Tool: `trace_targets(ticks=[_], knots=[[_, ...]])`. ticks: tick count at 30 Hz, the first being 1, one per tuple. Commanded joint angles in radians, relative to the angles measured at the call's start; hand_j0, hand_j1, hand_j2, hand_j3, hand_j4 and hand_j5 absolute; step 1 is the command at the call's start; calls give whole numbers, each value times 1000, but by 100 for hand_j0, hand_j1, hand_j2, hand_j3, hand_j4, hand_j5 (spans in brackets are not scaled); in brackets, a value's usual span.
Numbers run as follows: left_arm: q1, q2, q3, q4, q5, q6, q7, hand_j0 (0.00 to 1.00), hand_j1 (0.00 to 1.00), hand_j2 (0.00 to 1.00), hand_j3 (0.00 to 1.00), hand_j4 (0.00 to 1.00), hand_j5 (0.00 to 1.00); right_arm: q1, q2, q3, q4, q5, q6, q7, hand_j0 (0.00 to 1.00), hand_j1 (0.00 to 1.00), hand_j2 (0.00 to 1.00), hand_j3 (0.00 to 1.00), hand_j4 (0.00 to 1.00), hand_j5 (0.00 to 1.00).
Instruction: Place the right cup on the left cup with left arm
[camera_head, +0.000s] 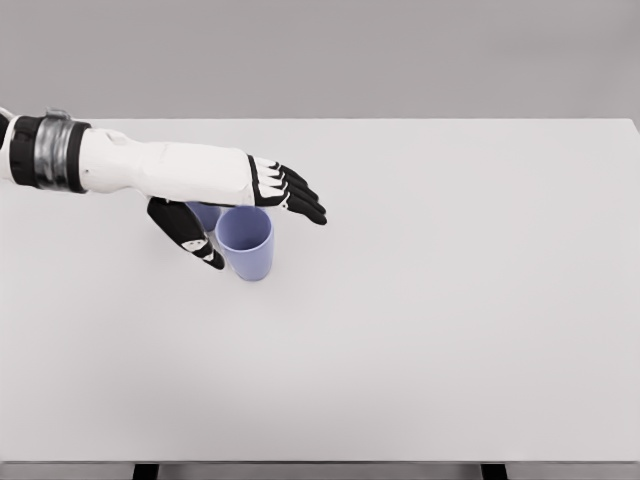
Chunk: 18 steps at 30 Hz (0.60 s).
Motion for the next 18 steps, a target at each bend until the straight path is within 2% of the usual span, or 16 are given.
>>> trace_targets(ticks=[1, 6, 11, 18], knots=[[0, 0, 0, 1, 4, 2, 0, 100, 100, 100, 100, 100, 100, 0, 0, 3, 0, 1, -1, 0, 100, 100, 100, 100, 100, 100], [-55, 15, 0, -5, -1, 2, 1, 100, 100, 100, 100, 100, 100, 9, 0, 0, 0, 0, 0, 0, 100, 100, 100, 100, 100, 100], [-54, 75, -1, -30, -82, 2, 1, 100, 100, 100, 100, 100, 100, 9, 0, 0, 0, 0, 0, 0, 100, 100, 100, 100, 100, 100], [-55, 66, -26, -53, -84, 6, 35, 100, 100, 100, 100, 100, 100, 9, 0, -3, 0, 0, 0, 0, 100, 100, 100, 100, 100, 100]])
